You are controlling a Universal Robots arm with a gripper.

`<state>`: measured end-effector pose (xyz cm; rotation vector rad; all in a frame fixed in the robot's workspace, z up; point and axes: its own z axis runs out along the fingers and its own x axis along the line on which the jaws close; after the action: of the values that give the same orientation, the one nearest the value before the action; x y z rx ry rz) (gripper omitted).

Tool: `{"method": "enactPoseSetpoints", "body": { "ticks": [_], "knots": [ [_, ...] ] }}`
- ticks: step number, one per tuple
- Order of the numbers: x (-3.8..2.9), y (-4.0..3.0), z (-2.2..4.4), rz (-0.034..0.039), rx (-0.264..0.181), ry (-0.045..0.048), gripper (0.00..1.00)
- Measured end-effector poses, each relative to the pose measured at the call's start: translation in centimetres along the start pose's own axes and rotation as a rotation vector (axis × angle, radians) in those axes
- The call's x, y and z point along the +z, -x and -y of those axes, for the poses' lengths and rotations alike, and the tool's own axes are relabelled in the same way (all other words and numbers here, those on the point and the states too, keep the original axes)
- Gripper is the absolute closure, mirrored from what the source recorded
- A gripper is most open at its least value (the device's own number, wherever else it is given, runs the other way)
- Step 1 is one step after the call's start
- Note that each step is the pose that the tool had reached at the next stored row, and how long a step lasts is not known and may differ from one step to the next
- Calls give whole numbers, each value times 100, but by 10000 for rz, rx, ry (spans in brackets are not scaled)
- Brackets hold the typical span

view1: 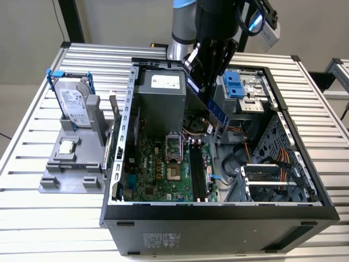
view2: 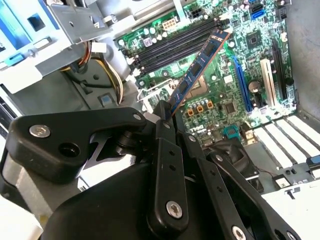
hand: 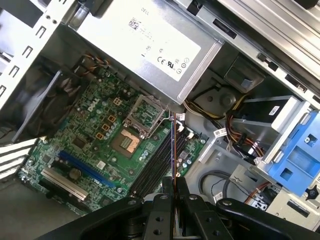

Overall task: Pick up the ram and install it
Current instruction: 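Insert the ram into the slot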

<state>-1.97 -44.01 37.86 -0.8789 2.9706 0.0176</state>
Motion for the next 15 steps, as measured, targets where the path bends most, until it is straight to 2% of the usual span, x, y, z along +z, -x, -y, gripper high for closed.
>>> {"method": "enactPoseSetpoints", "body": {
  "ticks": [15],
  "knots": [
    [0, 0, 0, -3, 1111, -51, 100]
  ]
}}
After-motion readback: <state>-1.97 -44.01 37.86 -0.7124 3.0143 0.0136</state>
